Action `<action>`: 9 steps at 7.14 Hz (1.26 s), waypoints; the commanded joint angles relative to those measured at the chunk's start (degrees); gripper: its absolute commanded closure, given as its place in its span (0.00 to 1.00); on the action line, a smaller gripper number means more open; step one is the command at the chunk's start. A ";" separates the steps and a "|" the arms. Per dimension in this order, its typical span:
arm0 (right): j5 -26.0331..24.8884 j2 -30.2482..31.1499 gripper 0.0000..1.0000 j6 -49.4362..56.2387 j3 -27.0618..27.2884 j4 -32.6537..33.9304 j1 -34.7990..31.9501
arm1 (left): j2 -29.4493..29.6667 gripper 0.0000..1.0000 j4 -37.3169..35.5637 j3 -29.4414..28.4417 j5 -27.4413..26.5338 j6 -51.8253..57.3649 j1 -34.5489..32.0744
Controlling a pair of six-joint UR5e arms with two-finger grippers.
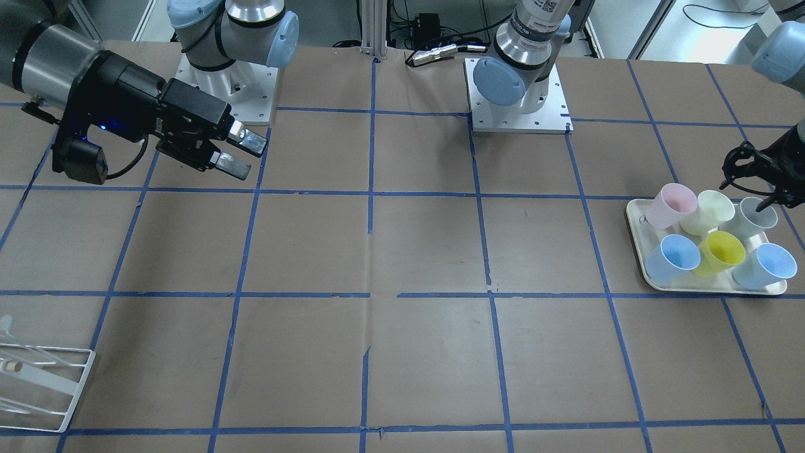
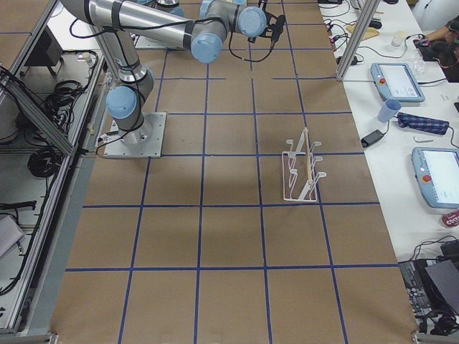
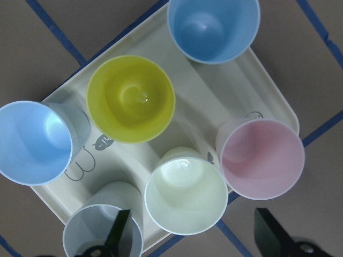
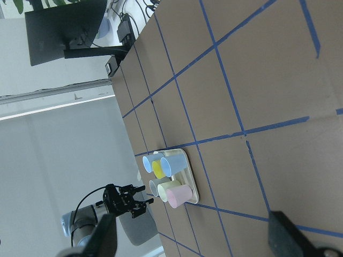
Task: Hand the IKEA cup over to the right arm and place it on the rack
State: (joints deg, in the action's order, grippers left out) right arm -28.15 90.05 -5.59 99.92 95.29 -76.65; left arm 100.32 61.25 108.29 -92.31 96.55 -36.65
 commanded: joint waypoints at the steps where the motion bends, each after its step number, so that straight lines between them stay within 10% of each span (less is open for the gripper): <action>1: 6.67 -2.59 0.00 4.07 0.10 0.33 -0.16 | 3.47 0.28 -2.09 -0.01 -1.11 1.98 0.08; 7: 18.47 7.60 0.00 8.58 11.70 0.51 -1.47 | 7.95 0.39 -3.85 0.17 -4.02 2.33 -0.27; 9: 20.24 6.64 0.00 9.28 12.23 3.39 -2.88 | 8.14 0.74 -3.85 0.34 -4.02 1.81 -0.36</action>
State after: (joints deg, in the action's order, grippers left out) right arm -8.70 97.00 3.27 111.73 96.98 -78.90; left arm 108.28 57.47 108.57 -96.30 98.65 -36.94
